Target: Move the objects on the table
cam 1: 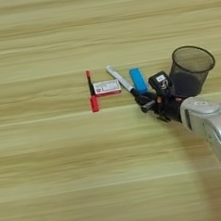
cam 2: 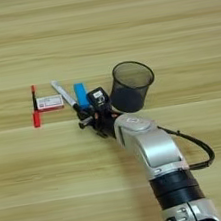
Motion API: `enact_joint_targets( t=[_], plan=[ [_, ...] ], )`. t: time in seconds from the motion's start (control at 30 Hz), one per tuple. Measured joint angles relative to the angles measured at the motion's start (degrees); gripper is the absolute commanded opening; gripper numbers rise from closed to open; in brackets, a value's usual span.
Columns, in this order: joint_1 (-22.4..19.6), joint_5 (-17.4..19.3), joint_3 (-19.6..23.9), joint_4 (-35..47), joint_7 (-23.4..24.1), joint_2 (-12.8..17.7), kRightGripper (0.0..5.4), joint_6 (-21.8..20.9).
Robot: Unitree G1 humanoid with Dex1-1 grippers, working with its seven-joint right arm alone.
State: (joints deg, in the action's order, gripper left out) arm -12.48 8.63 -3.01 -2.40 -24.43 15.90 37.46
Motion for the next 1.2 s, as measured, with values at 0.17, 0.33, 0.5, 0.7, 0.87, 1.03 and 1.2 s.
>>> enact_joint_targets(
  t=[0.17, 0.33, 0.5, 0.7, 0.87, 1.03, 1.2],
  plan=[
    [0.00, 0.00, 0.00, 0.00, 0.00, 0.00, 0.69, 0.00],
    [0.18, 0.53, 0.74, 0.02, 0.09, -0.61, 0.69, -0.08],
    [1.56, 1.52, 1.54, 2.32, 0.10, -1.02, 0.69, -0.10],
    [2.02, 3.06, 3.71, 8.98, 0.30, -1.20, 0.69, 0.07],
    [2.01, 4.14, 6.48, 12.47, 1.39, -1.16, 0.69, 0.62],
    [1.83, 6.30, 10.26, 17.03, 1.70, -0.70, 0.69, 2.07],
    [0.68, 8.75, 16.75, 20.80, 2.48, 2.22, 0.69, 3.69]
  ],
)
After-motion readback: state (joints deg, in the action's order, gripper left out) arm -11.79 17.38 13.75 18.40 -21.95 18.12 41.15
